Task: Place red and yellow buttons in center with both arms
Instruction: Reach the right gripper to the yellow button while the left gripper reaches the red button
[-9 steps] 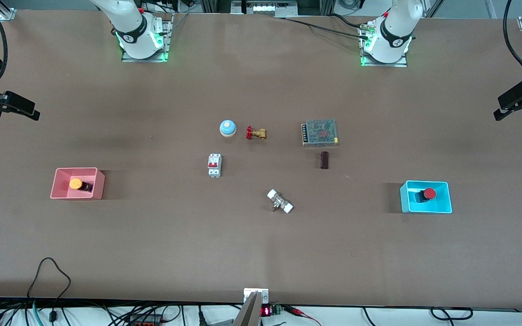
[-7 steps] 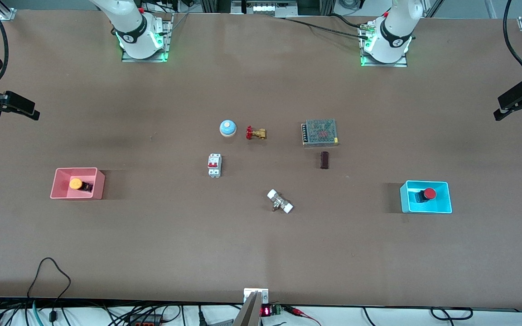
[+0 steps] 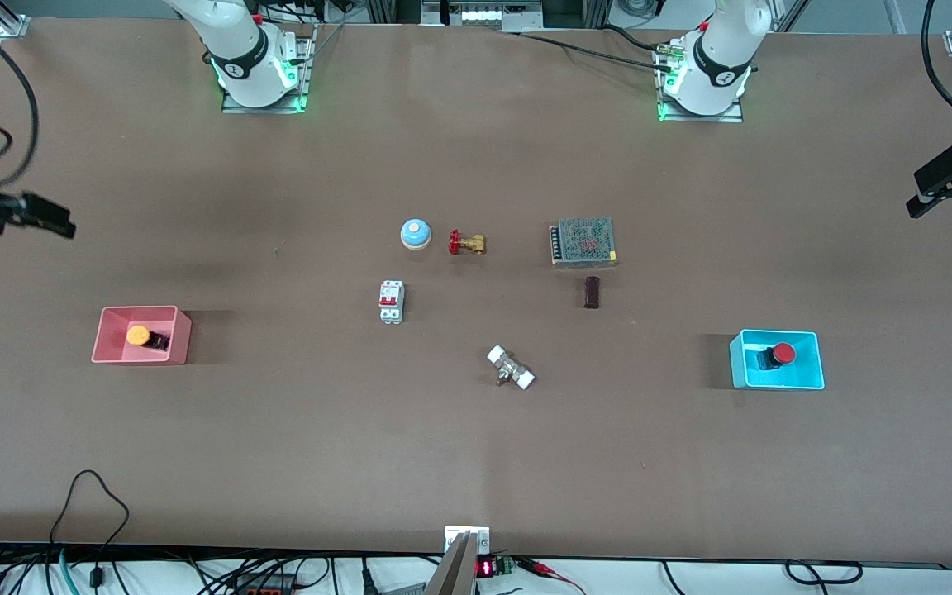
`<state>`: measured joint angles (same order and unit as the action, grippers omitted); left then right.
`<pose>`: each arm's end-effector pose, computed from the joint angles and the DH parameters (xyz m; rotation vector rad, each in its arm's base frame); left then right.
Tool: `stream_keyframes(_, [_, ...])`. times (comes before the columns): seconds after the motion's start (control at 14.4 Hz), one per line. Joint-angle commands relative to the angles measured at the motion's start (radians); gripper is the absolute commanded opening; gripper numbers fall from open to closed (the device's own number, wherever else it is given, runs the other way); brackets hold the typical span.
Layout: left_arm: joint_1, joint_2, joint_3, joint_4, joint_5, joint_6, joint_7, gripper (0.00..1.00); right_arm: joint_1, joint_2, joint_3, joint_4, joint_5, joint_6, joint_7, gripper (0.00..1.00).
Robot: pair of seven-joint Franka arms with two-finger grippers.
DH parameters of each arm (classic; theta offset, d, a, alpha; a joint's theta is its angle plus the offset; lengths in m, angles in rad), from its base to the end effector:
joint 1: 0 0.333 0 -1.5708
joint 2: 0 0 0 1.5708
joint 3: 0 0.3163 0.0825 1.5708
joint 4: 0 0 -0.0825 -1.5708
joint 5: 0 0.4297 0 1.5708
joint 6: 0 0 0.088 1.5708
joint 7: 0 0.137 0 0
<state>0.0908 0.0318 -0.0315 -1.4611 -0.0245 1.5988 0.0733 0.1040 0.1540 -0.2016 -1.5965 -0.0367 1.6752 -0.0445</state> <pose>0.6156 0.0336 0.6353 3.1186 -0.0227 0.1676 0.6416 -0.0610 0.4962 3.0767 -0.0719 -0.1183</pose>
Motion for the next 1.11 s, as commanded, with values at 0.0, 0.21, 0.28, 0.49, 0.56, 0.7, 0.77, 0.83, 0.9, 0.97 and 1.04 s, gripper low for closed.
stream_keyframes(0.0, [0.003, 0.062, 0.007, 0.038, -0.002, -0.014, 0.000, 1.00, -0.033, 0.114, 0.002, 0.010, -0.014, 0.086, -0.017, 1.00])
stream_keyframes(0.21, [0.015, 0.098, 0.007, 0.038, -0.003, -0.014, 0.000, 1.00, -0.049, 0.212, 0.002, 0.010, -0.011, 0.159, -0.052, 1.00])
stream_keyframes(0.28, [0.020, 0.121, 0.007, 0.038, -0.003, -0.014, -0.001, 1.00, -0.059, 0.251, 0.002, 0.010, -0.003, 0.187, -0.066, 1.00])
stream_keyframes(0.49, [0.026, 0.189, 0.007, 0.039, -0.005, -0.011, -0.013, 1.00, -0.072, 0.335, 0.002, 0.010, -0.003, 0.279, -0.092, 1.00])
stream_keyframes(0.56, [0.035, 0.213, 0.008, 0.039, -0.006, -0.005, -0.004, 1.00, -0.073, 0.358, 0.002, 0.010, -0.002, 0.305, -0.106, 1.00])
stream_keyframes(0.7, [0.058, 0.266, 0.007, 0.039, -0.005, 0.051, -0.001, 1.00, -0.076, 0.403, 0.002, 0.010, 0.003, 0.357, -0.132, 1.00])
stream_keyframes(0.77, [0.053, 0.284, 0.007, 0.039, -0.006, 0.059, -0.003, 1.00, -0.079, 0.423, 0.002, 0.010, 0.004, 0.386, -0.133, 1.00])
stream_keyframes(0.83, [0.052, 0.313, 0.005, 0.041, -0.011, 0.059, -0.009, 1.00, -0.084, 0.436, 0.004, 0.010, 0.014, 0.399, -0.132, 1.00])
stream_keyframes(0.9, [0.046, 0.342, 0.005, 0.042, -0.008, 0.061, -0.009, 1.00, -0.084, 0.453, 0.004, 0.010, 0.055, 0.400, -0.133, 1.00])
stream_keyframes(0.97, [0.044, 0.377, 0.004, 0.050, -0.011, 0.065, -0.010, 1.00, -0.086, 0.463, 0.004, 0.010, 0.089, 0.399, -0.135, 1.00])
stream_keyframes(1.04, [0.044, 0.408, 0.001, 0.065, -0.009, 0.084, -0.010, 1.00, -0.086, 0.473, 0.002, 0.010, 0.095, 0.400, -0.136, 1.00])
